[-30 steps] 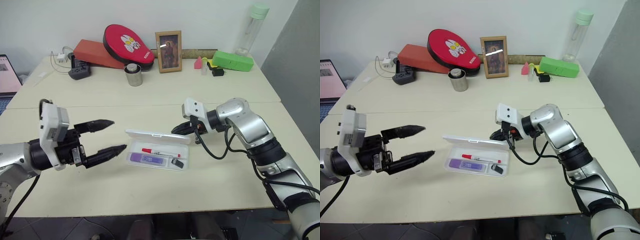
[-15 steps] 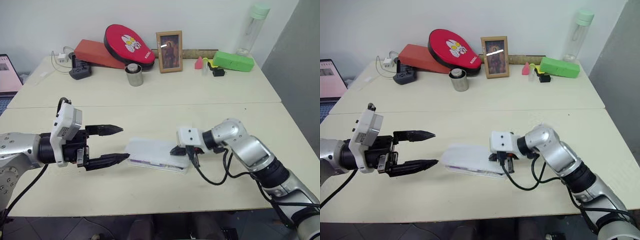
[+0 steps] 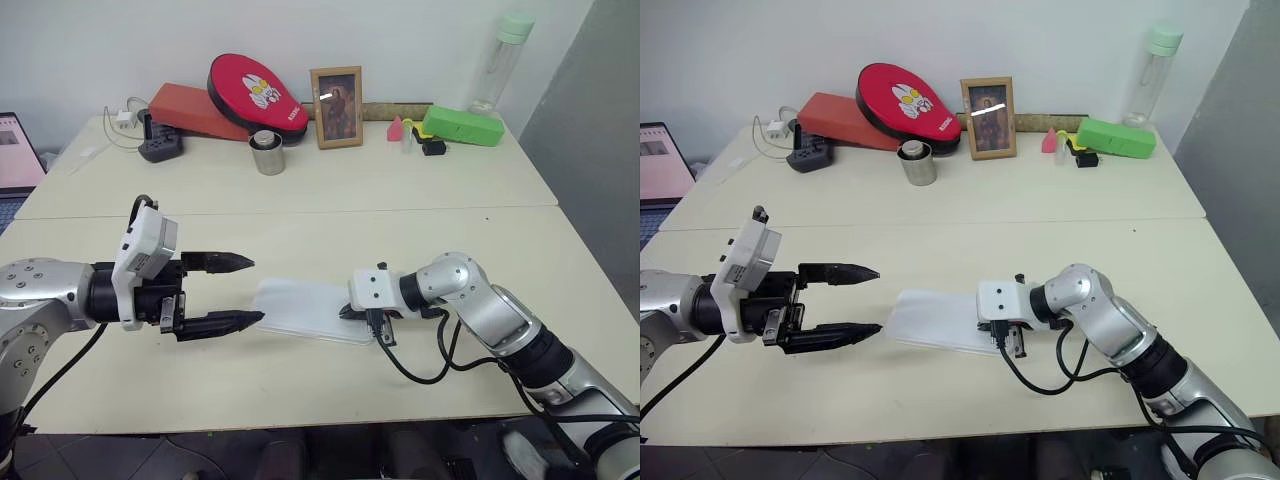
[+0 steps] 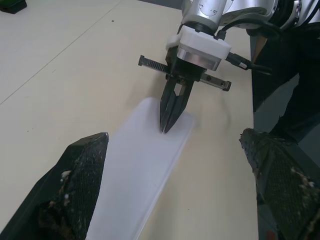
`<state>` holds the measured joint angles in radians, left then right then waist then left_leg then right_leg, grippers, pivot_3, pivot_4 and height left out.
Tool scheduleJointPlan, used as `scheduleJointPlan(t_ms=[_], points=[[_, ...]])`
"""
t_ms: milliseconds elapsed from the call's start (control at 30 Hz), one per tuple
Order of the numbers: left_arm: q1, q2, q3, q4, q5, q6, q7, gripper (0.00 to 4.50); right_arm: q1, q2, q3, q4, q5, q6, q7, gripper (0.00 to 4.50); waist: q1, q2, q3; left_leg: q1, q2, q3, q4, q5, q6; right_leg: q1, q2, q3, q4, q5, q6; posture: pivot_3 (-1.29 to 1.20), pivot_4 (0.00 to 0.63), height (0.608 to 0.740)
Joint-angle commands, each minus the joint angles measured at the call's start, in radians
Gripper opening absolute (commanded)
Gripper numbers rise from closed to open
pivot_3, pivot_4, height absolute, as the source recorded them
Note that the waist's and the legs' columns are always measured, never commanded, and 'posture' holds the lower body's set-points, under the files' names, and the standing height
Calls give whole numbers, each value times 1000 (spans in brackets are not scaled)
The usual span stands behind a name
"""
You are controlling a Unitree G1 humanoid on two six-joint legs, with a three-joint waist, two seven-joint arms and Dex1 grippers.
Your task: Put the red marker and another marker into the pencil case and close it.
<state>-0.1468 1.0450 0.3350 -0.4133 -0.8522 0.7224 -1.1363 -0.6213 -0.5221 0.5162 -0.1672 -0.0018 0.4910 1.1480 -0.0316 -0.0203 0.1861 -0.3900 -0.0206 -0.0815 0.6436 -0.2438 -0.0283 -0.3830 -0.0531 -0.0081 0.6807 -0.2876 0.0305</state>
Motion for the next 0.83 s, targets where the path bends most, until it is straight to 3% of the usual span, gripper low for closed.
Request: scheduleJointPlan(t_ms=[33,133,300,533,833], points=[[-22,-26,29,17,-11,31,83,4500,21,16,-108,-44,118,86,1,61,0,0,0,-1,0,0,0,0,0,-1,0,0,0,0,0,0,150,740],[-18,-89,41,88,87,-31,198,4500,28,26,-310,-54,235,147,-68,61,1,1,1,-4,0,0,0,0,0,-4,0,1,0,0,0,0,150,740],[-3,-102,45,238,245,-141,266,4500,20,-54,-477,57,242,134,-154,61,2,0,1,-6,-1,0,0,0,0,-5,-1,0,0,0,0,0,150,740],[-45,-111,46,440,331,-266,262,4500,52,-136,-557,158,242,137,-217,1424,-1,0,1,-7,0,1,0,0,0,-6,-1,1,0,0,0,0,150,740],[-96,-115,14,530,371,-315,226,4500,100,-143,-577,91,291,176,-254,3742,2,0,1,-8,-1,1,0,0,0,-6,-1,0,0,0,0,0,150,740]])
